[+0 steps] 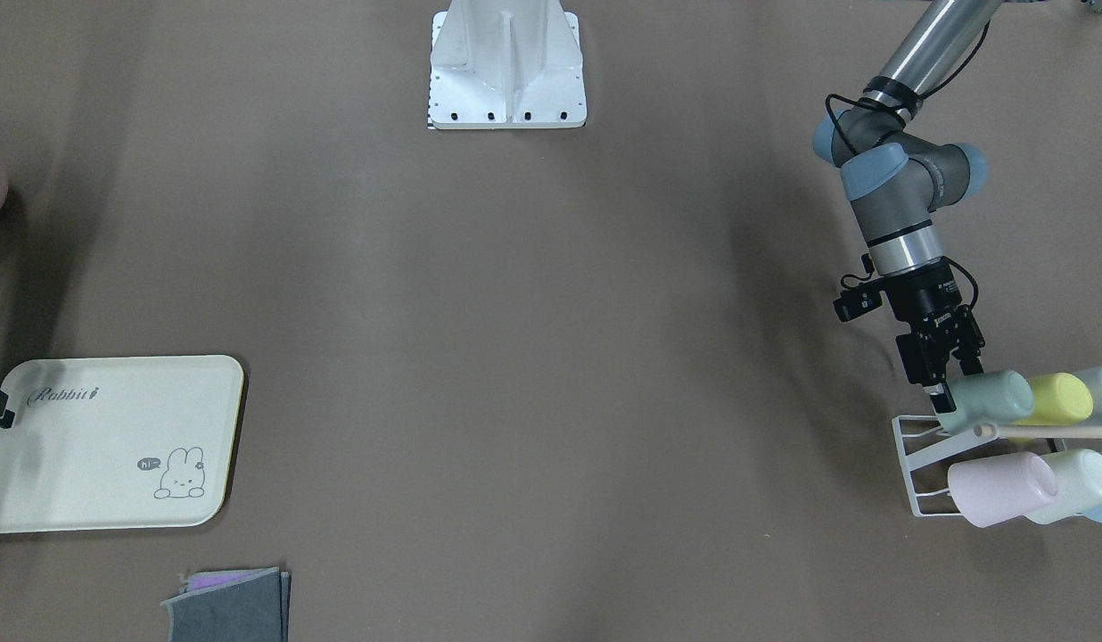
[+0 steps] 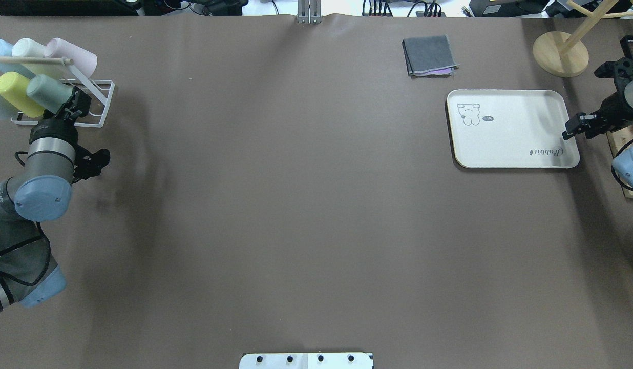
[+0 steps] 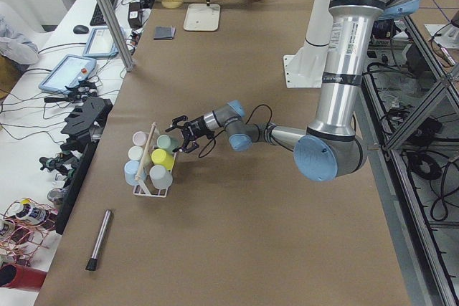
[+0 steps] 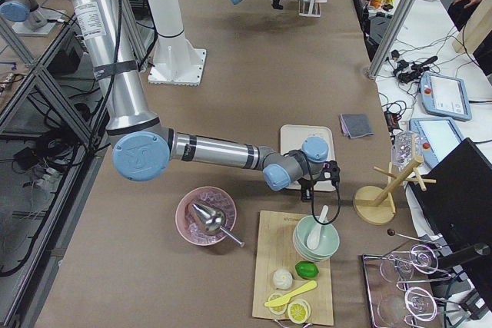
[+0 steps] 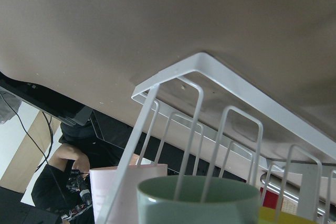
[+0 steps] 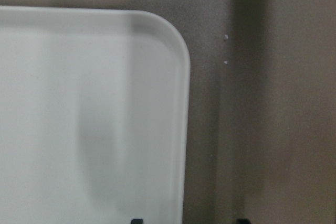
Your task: Pick up and place green cup on tray
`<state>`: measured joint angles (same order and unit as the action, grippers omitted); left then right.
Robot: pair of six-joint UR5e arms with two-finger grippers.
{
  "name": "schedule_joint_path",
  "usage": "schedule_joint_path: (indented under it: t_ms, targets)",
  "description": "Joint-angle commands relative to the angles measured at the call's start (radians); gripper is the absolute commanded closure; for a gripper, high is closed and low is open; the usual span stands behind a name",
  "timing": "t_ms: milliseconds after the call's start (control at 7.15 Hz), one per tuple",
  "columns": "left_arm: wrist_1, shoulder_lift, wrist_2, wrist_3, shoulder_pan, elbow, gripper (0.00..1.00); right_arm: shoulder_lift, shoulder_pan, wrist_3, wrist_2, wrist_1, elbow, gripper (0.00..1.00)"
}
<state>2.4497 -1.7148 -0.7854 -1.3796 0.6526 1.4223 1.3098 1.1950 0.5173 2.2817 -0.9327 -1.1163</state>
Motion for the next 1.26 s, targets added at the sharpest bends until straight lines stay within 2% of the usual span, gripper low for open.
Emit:
schedule_joint_path:
  t_ms: [0,140,559,839,1118]
  targets:
    - [0.029,0.004,0.000,-0.001,0.001,-0.017,0.02,-0.007,0.000,0.000,0.002,0.000,0.009,0.46]
    - [0.076,0.004,0.002,-0.003,0.001,-0.051,0.02,-0.007,0.000,0.001,0.002,0.000,0.009,0.54]
    - [0.104,0.000,0.002,-0.006,0.001,-0.071,0.02,-0.007,0.000,0.001,0.002,0.000,0.009,0.58]
    - [0.115,-0.025,0.002,-0.102,-0.001,-0.069,0.02,-0.007,0.000,0.000,0.001,0.000,0.010,0.58]
    - [0.118,-0.025,0.003,-0.111,0.002,-0.069,0.02,-0.011,0.000,0.000,0.001,0.000,0.010,0.60]
